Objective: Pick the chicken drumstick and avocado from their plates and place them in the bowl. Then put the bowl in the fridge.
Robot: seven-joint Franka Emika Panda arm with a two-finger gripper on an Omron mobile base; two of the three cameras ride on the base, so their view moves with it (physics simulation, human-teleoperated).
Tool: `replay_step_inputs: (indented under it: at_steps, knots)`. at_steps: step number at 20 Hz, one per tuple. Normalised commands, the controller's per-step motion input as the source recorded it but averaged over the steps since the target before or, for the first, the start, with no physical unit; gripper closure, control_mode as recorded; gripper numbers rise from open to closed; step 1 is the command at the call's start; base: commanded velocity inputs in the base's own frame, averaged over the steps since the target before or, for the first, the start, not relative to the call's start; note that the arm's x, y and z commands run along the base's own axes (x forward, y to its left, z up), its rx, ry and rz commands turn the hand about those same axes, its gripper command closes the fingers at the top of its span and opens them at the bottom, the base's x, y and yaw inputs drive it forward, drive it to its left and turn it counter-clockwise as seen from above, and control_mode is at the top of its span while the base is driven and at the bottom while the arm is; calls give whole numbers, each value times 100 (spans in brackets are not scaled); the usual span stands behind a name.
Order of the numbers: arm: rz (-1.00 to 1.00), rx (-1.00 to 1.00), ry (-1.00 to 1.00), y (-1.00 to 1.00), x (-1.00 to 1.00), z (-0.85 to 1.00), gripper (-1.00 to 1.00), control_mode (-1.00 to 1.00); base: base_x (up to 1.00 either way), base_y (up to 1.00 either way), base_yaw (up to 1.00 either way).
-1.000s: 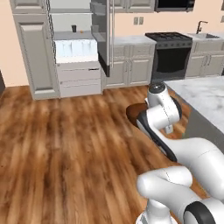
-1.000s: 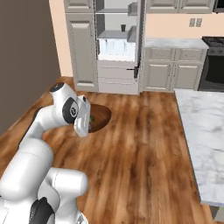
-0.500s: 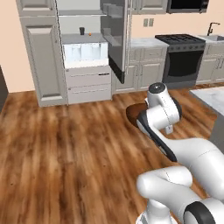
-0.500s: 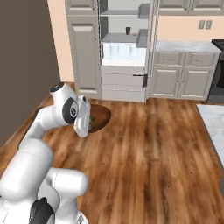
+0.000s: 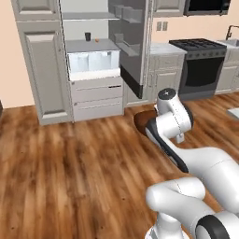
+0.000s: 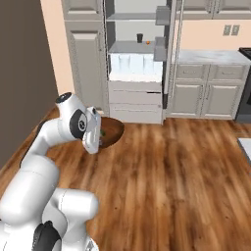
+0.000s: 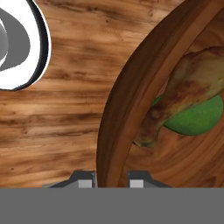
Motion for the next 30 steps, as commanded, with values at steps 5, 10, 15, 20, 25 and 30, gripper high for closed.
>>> replay_step_inputs:
  at_steps: [5,10,15,20,25,30]
  knots:
    - [0,0,0,0,0,0,100,100,87,49,-4]
    - [0,0,0,0,0,0,100,100,91,45,0]
    - [0,0,0,0,0,0,100,100,92,38,-2]
    - [0,0,0,0,0,0,100,100,93,34,-3]
    - [0,0,0,0,0,0,100,100,94,31,-3]
    - [0,0,0,0,0,0,100,100,94,22,-2]
